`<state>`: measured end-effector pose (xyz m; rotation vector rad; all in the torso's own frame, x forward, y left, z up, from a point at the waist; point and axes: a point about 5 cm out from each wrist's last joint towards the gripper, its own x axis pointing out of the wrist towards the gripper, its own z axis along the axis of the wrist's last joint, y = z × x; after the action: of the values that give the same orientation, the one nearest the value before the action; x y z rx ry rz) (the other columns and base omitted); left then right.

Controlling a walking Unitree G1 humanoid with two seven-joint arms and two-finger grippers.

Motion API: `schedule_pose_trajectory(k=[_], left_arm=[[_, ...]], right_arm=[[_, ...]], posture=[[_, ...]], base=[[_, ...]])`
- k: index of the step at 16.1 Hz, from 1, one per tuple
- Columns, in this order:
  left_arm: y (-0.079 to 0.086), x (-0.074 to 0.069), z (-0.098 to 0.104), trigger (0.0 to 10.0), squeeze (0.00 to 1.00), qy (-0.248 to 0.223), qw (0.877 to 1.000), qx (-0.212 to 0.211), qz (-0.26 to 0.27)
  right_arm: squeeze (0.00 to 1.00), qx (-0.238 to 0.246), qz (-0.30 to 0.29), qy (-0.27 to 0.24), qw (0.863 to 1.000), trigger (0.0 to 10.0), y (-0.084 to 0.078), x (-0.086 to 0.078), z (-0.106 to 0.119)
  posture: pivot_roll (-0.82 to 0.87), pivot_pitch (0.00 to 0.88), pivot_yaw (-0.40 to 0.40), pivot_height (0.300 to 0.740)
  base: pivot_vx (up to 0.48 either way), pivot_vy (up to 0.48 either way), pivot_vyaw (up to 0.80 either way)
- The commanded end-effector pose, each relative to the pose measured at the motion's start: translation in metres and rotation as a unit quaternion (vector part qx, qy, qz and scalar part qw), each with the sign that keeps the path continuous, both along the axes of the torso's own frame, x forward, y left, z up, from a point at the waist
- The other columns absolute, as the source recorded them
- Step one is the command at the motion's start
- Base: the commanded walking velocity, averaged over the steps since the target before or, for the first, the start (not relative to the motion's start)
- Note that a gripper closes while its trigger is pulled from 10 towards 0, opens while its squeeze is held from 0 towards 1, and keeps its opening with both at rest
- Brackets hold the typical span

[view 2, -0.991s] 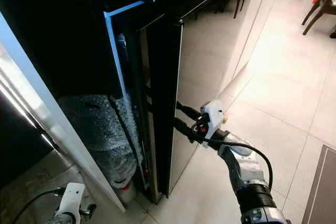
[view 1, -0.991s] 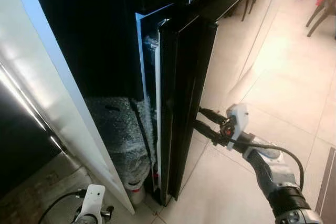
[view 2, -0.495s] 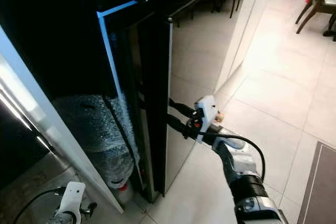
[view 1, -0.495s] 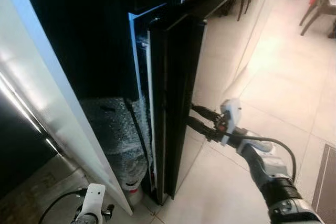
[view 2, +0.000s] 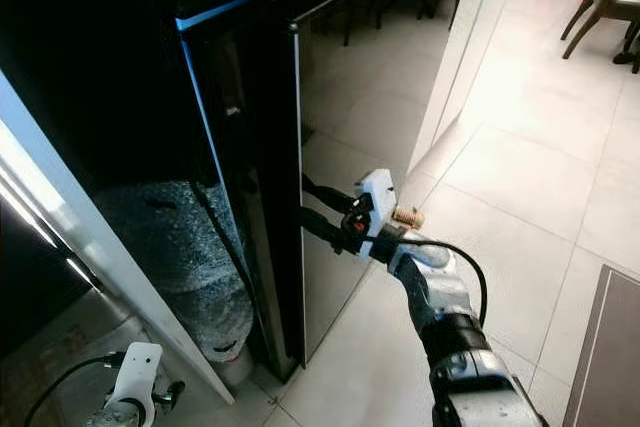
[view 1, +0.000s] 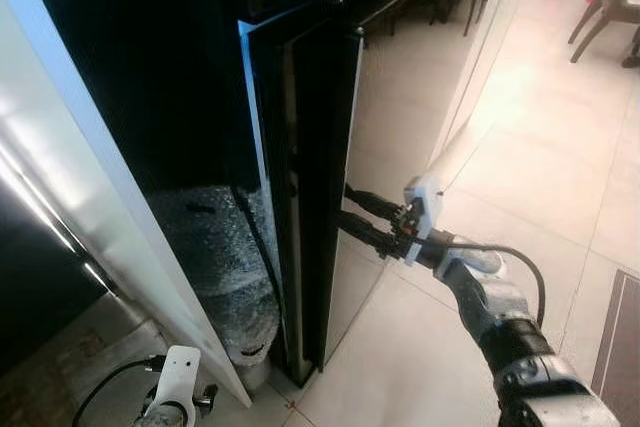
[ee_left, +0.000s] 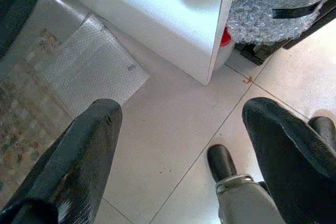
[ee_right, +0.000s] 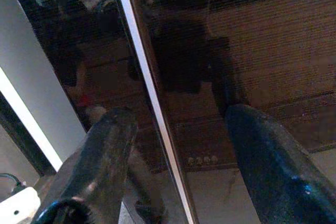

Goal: Restocking fridge

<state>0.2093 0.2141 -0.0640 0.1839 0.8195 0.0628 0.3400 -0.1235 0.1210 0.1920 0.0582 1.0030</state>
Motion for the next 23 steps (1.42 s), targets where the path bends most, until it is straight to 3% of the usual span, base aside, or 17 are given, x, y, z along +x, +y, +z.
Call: schedule_pose_trajectory(k=[1, 7, 9, 12, 15, 20, 22, 23], left_arm=[[0.002, 0.002, 0.002, 10.0, 0.00, -0.007, 1.000, 0.005, 0.003], [0.003, 0.002, 0.002, 10.0, 0.00, -0.009, 1.000, 0.005, 0.006], [0.003, 0.001, 0.002, 10.0, 0.00, -0.008, 1.000, 0.005, 0.006], [0.001, -0.002, 0.000, 10.0, 0.00, -0.005, 1.000, 0.004, 0.007], [0.002, -0.005, -0.002, 10.0, 0.00, -0.001, 1.000, 0.003, 0.009], [0.004, -0.007, -0.003, 10.0, 0.00, 0.001, 1.000, 0.004, 0.011], [0.004, -0.008, -0.003, 10.0, 0.00, 0.003, 1.000, 0.004, 0.010], [0.004, -0.009, -0.003, 10.0, 0.00, 0.003, 1.000, 0.004, 0.010]], right_arm=[[0.00, 0.006, 0.028, -0.041, 0.999, 10.0, 0.012, 0.006, 0.018], [0.00, 0.013, 0.040, -0.041, 0.998, 10.0, 0.024, 0.011, 0.021], [0.00, 0.014, 0.028, -0.037, 0.999, 10.0, 0.020, 0.010, 0.018], [0.00, 0.018, -0.002, -0.026, 0.999, 10.0, -0.001, -0.002, 0.002], [0.00, 0.005, -0.024, -0.001, 1.000, 10.0, -0.031, -0.038, -0.024], [0.00, -0.009, -0.047, 0.031, 0.998, 10.0, -0.055, -0.078, -0.036], [0.00, -0.039, -0.107, 0.097, 0.989, 10.0, -0.077, -0.100, -0.067], [0.00, -0.056, -0.153, 0.133, 0.978, 10.0, -0.086, -0.105, -0.085]], posture=[[-0.11, 0.005, -0.010, 0.740], [-0.09, 0.013, -0.016, 0.740], [-0.09, 0.017, -0.015, 0.740], [-0.10, 0.026, -0.017, 0.740], [-0.11, 0.032, -0.020, 0.740], [-0.13, 0.033, -0.019, 0.740], [-0.13, 0.028, -0.019, 0.740], [-0.13, 0.028, -0.017, 0.740]], base=[[0.000, 0.000, 0.00], [0.000, 0.000, 0.00], [0.000, 0.000, 0.00], [0.000, 0.000, 0.00], [0.000, 0.000, 0.00], [0.000, 0.000, 0.00], [0.000, 0.000, 0.00], [0.000, 0.000, 0.00]])
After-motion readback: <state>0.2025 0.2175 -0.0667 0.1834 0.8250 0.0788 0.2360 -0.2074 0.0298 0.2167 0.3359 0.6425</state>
